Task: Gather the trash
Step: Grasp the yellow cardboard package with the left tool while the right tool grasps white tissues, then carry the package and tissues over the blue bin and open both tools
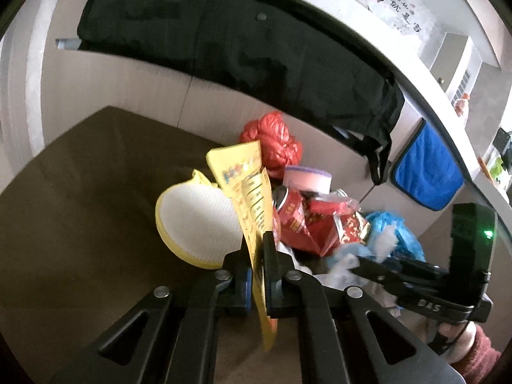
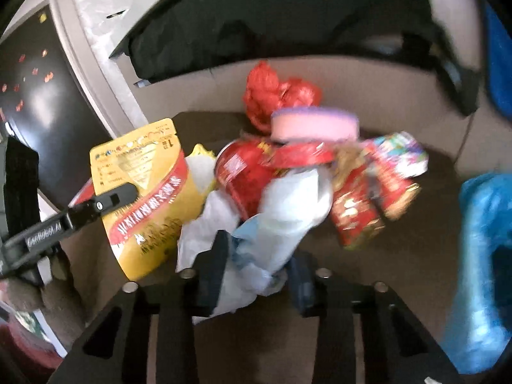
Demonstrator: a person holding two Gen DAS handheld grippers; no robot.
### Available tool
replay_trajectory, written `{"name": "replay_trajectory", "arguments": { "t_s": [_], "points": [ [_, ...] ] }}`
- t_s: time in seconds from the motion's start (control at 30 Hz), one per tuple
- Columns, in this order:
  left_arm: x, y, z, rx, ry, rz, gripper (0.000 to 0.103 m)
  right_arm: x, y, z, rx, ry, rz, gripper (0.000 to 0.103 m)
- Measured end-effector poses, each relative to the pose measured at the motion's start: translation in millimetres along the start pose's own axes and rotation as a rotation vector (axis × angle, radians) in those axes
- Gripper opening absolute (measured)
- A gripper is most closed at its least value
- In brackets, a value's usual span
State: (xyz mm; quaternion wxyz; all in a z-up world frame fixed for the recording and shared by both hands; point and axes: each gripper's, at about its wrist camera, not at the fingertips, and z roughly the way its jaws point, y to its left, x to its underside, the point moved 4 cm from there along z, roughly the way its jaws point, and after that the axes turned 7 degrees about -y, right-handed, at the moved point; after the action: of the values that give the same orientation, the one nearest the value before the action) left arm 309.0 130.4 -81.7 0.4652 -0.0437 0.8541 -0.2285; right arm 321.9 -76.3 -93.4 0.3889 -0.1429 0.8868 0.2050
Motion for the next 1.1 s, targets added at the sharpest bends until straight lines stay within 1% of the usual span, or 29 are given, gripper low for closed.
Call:
{"name": "replay_trajectory", "arguments": {
  "t_s": [0.1,0.23,0.43,0.53,0.6,0.67,0.7,0.73,0.8,0.87,0.9,0.97,1.0,1.1],
  "points": [
    [0.2,-6.1,-2.6,-0.007,-0.012,0.016,0.004,0.1,-5.1,-17.4,-0.013,-0.022,0.005,0.028],
    [1.7,-16.5,-7.2,-0.008,-0.011,0.037,0.004,3.6,-14.1,-37.4,-0.007,-0.047,0.000,0.028],
    [0.3,-33.0,-20.8,-0.036,-0.033,0.094,0.003,5.2,-16.7,-56.3,0.008,-0.077,-0.016,0.028],
    [3.6,-37.8,-21.5,-0.053,-0.023,0.115,0.003,9.2,-17.8,-65.3,0.004,-0.087,-0.017,0.028],
    [8.8,-36.8,-16.6,-0.049,0.004,0.099,0.004,12.1,-18.6,-67.6,0.001,-0.087,-0.013,0.028],
    [15.7,-31.7,-10.6,-0.045,0.020,0.060,0.007,16.3,-19.6,-68.3,-0.003,-0.081,-0.008,0.028],
    [19.0,-29.8,-8.3,-0.040,0.022,0.049,0.012,19.2,-20.4,-68.4,-0.004,-0.076,-0.005,0.028],
    [22.4,-29.4,-7.0,-0.032,0.018,0.046,0.022,21.3,-21.1,-68.4,-0.006,-0.072,-0.003,0.028],
    [26.2,-30.8,-6.9,-0.022,0.006,0.049,0.035,27.5,-22.3,-68.4,-0.007,-0.059,-0.003,0.028],
    [29.1,-33.4,-5.3,-0.018,0.013,0.060,0.035,32.8,-23.4,-67.7,-0.003,-0.047,-0.004,0.028],
    [30.7,-34.5,-2.7,-0.026,0.032,0.066,0.035,35.0,-24.8,-66.7,0.000,-0.040,-0.002,0.028],
    [35.1,-34.0,2.0,-0.043,0.061,0.069,0.016,37.7,-28.0,-64.1,0.002,-0.031,0.008,0.028],
    [36.8,-34.2,3.9,-0.051,0.067,0.078,0.004,39.0,-29.2,-62.8,0.002,-0.028,0.014,0.028],
    [37.3,-35.3,0.5,-0.071,0.052,0.105,0.001,41.9,-31.0,-59.5,0.001,-0.019,0.023,0.028]
  ]
}}
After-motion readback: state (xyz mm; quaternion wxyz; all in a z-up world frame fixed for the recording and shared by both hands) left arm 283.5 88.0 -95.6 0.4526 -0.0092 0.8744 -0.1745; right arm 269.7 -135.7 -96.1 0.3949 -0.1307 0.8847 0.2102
